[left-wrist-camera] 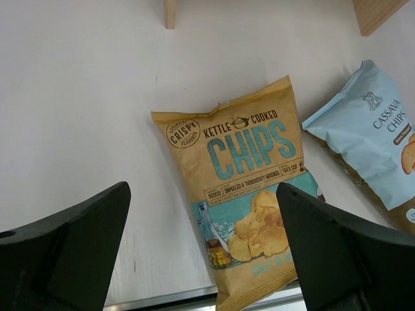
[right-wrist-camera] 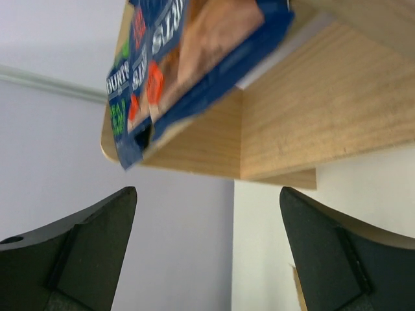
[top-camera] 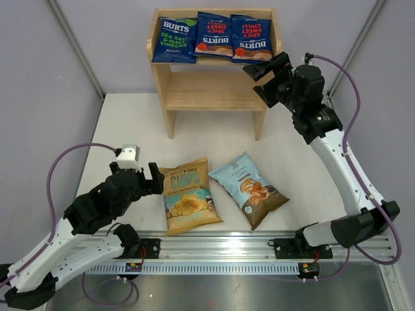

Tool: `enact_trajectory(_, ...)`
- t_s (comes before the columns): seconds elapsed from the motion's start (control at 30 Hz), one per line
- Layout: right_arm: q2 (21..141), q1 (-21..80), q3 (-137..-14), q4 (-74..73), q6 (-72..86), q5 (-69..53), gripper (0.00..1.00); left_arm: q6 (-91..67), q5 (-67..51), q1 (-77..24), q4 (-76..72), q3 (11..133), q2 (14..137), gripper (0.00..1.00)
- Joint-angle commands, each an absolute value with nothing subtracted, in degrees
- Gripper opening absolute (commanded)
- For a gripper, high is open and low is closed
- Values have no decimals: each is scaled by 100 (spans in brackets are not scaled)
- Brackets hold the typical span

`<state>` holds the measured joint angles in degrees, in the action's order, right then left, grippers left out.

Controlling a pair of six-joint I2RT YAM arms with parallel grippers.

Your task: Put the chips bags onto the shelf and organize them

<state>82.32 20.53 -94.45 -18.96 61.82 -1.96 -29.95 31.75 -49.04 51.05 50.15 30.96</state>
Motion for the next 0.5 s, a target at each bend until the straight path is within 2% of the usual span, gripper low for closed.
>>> enact_trajectory(0.0,7360,2021,-8835,-1504,5354,-878,100,-3620,2971,-4834,4861,4887,3401,99)
enact_trajectory(0.1,6622,2013,-8202,-1625,4923,-809,99,-3718,2551,-4606,4536,4554,3472,99)
enact_trajectory(0.2,5664,2021,-7517,-1880,4327,-799,99,-3709,1893,-3984,4097,4247,3480,99)
enact_trajectory(0.33,4959,2013,-6771,-2039,3982,-957,99,-3665,1056,-3280,3693,3824,3428,99)
enact_trajectory(0.47,4081,2013,-6005,-1891,3815,-1920,100,-3709,283,-2638,3332,3420,3305,99)
